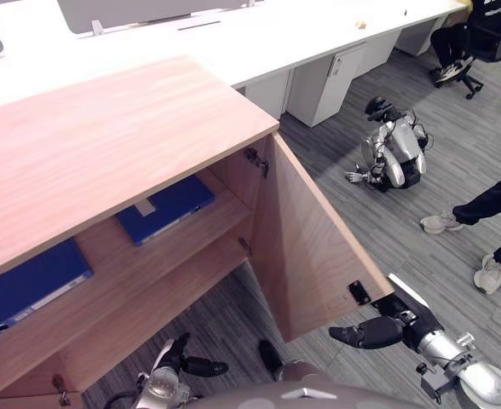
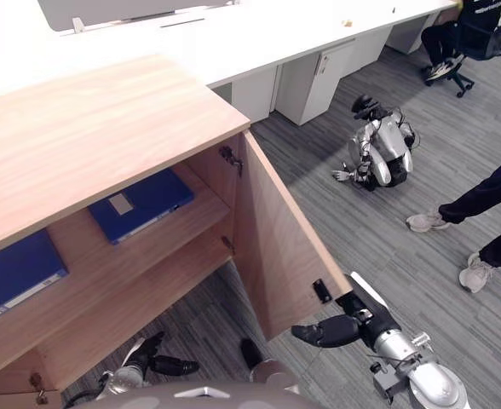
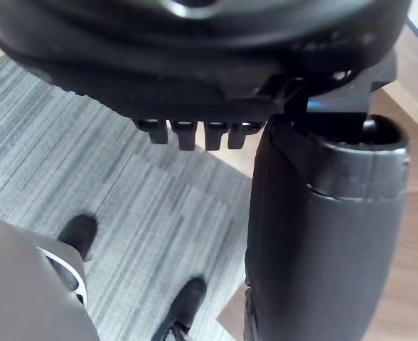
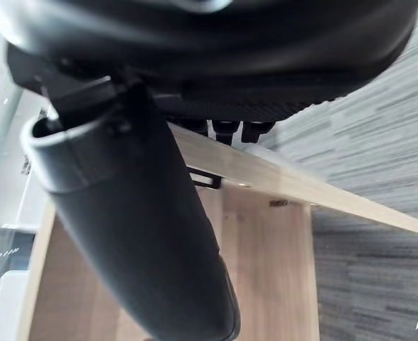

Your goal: Walk over to the cabinet, pick up the folder, carry it to the office cabinet, place the folder inside the office cabinet, then close the office cabinet door

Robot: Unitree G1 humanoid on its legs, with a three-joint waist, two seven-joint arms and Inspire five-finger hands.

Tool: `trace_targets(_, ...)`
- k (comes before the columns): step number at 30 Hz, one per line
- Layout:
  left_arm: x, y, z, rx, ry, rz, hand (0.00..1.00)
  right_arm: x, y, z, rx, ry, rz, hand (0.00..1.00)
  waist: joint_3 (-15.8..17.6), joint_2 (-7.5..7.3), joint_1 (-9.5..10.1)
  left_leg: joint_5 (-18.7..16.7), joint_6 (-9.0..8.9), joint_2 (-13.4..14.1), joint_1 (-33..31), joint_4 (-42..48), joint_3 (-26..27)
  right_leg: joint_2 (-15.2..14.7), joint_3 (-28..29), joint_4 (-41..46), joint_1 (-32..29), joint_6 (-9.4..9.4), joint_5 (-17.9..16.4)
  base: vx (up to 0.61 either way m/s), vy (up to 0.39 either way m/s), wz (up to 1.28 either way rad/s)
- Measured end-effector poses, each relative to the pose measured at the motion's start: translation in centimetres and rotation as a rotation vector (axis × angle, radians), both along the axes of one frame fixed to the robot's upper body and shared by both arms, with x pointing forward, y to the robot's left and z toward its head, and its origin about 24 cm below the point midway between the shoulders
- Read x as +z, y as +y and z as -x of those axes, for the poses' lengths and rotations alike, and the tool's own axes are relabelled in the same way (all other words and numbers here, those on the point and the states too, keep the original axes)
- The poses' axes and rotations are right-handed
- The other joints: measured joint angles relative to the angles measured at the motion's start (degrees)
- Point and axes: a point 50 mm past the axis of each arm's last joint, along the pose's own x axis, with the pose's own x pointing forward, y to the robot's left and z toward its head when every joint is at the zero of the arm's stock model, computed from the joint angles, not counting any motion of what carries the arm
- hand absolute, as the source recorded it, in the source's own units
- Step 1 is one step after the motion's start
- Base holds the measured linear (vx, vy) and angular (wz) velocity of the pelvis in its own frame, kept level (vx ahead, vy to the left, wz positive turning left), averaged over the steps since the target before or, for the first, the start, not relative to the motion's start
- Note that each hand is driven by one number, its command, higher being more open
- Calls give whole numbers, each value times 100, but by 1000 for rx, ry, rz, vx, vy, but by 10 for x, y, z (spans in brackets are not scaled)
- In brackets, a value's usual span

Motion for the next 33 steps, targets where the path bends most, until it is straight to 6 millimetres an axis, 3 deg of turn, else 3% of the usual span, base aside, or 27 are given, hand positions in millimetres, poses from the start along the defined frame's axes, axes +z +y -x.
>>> trace_targets(7, -1, 2, 3, -56, 36, 3, 100, 5, 7, -2, 187, 63, -1, 100, -71, -64, 53, -64, 76, 3, -41, 124, -77, -48, -86, 44, 36, -18, -15, 46, 26, 6)
trace_targets(12, -2, -4, -3, -113, 37, 2, 100, -4, 25, -19, 276, 59, -22, 100, -62, 40, 104, -67, 112, -35, -235, 168, -434, -157, -448, 91, 44, -91, -91, 11, 15, 39)
trace_targets(14, -2, -11, -7, -136, 31, 11, 100, -13, 36, -29, 299, 45, -23, 100, -12, 161, 230, 50, 195, -101, -307, 126, -720, -249, -744, 82, 105, -84, -137, 15, 3, 59)
trace_targets(19, -1, -13, -12, -132, 16, 12, 100, -32, 53, -51, 290, 16, 3, 100, 35, 360, 468, 295, 220, -193, -468, -89, -1261, -350, -1297, 37, 160, -113, -194, 14, -13, 58)
trace_targets(23, 0, -6, -9, -80, 10, -3, 100, -43, 59, -72, 228, -32, 63, 100, 69, 406, 624, 574, 188, -219, -507, -406, -1744, -366, -1799, -11, 267, -124, -231, 5, -44, 66)
trace_targets(33, -3, 0, 5, 38, 20, -1, 100, -56, 68, -111, 75, -111, 159, 100, 181, 579, 809, 1160, 133, -225, -424, -1156, -2495, -318, -2573, -21, 438, -126, -346, -4, -31, 40)
